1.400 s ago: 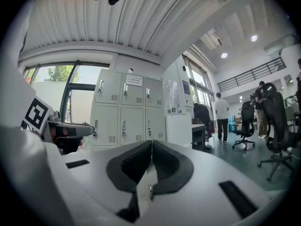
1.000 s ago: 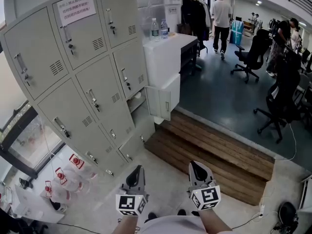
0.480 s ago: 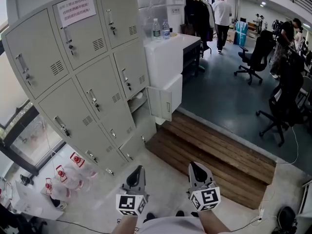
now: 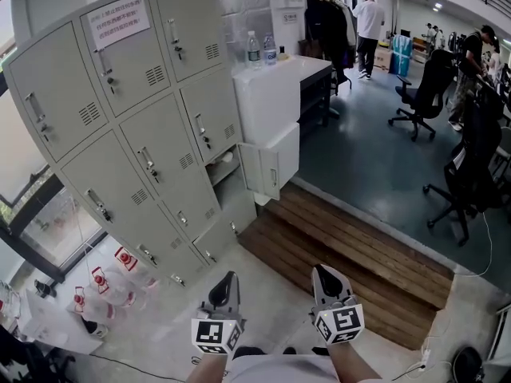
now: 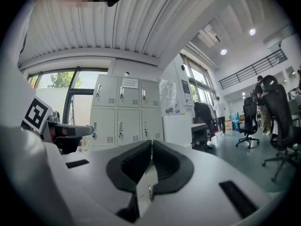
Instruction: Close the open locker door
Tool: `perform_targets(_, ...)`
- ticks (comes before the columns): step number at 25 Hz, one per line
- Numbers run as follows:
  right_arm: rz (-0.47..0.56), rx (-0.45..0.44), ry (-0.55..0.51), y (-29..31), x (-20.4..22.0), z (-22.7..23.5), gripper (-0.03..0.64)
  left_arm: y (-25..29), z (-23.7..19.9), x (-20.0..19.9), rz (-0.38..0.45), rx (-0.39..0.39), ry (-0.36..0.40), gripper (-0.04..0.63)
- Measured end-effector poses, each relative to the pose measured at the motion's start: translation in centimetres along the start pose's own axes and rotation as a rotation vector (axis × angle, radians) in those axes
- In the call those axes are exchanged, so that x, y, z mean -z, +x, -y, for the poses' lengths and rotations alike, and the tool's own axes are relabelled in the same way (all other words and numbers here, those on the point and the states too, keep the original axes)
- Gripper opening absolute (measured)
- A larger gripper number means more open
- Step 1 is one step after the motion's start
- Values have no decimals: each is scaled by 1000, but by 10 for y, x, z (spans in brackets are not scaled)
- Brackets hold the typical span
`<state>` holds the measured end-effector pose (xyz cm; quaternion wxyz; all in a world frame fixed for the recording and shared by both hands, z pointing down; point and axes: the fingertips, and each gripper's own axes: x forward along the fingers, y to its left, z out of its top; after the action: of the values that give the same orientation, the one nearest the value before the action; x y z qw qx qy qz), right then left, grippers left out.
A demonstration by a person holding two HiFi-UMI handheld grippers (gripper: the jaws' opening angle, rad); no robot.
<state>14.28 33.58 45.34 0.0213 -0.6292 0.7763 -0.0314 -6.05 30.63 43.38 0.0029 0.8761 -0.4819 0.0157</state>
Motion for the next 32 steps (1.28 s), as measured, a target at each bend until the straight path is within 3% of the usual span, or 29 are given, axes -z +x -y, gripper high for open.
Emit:
perform_targets(8, -1, -9, -11, 23, -2, 19, 15, 29, -3, 0, 7, -5, 1, 11)
perform_targets(14, -17, 6, -23, 76, 7, 30, 15, 77, -32, 11, 2, 14, -18, 11)
perform_targets(20, -26, 51, -27, 175, 19, 44, 15, 164, -93, 22, 9, 68, 13, 11)
perform_targets(27, -8, 109, -46, 317, 8, 42, 15, 277, -187, 7, 21, 156, 23, 11)
perform_targets(32, -10, 122, -50, 385, 3, 45, 15, 334, -226, 1, 25, 185, 44, 11)
